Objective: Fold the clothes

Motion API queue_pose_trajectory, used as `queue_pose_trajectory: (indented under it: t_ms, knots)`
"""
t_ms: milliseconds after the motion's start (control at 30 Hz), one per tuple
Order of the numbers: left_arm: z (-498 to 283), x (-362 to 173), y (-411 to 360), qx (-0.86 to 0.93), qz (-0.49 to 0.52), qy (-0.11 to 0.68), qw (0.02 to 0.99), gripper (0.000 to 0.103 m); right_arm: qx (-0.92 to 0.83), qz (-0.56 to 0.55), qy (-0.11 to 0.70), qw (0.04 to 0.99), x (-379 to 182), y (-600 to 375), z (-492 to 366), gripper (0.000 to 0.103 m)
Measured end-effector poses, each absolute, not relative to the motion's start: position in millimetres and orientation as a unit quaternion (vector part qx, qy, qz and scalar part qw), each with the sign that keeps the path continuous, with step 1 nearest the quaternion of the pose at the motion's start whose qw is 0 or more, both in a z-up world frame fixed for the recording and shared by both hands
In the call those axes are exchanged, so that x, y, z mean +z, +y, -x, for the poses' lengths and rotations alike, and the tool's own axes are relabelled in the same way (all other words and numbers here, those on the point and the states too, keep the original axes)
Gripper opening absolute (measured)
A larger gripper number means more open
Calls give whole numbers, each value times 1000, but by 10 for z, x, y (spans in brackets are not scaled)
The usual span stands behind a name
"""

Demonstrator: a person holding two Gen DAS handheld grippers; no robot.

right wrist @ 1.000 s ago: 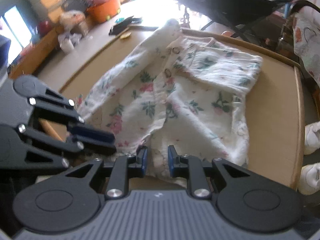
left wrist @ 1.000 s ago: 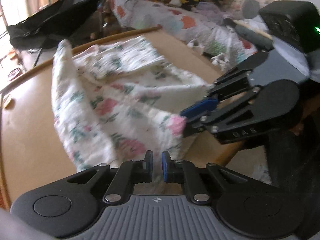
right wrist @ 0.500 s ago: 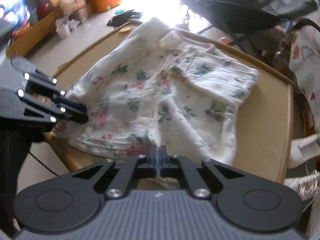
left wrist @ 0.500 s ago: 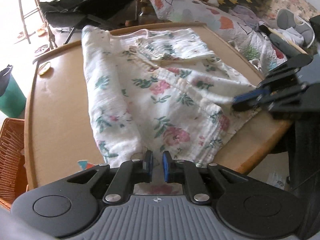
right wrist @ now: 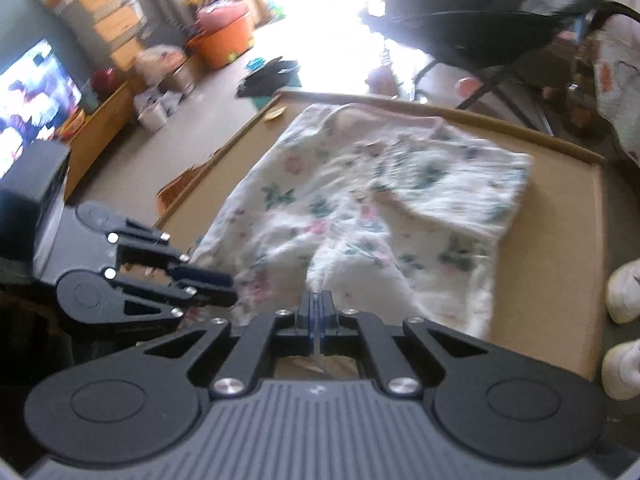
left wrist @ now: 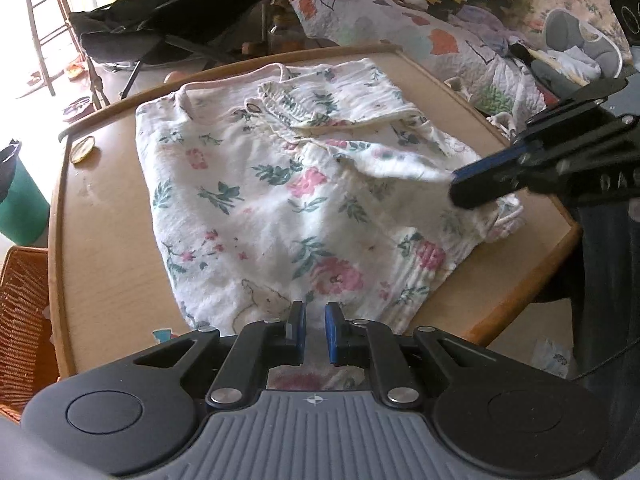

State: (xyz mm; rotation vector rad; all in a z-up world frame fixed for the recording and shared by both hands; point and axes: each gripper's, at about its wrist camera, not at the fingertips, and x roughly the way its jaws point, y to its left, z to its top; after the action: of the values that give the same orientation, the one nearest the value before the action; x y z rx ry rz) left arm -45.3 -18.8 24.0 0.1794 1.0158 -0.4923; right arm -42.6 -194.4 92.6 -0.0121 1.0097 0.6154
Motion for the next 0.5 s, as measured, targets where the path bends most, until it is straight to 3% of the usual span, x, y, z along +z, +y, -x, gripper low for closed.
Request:
queue_pose_trajectory:
  t_ms: [267,500]
  knots:
    - [453,251,-116,-220,-69,483,844,15,303,67,514,799,614,-1636,468,4]
    - [470,258,-125,-215,-74,481,846,16,296,36,503,811,757,-1919,602,18]
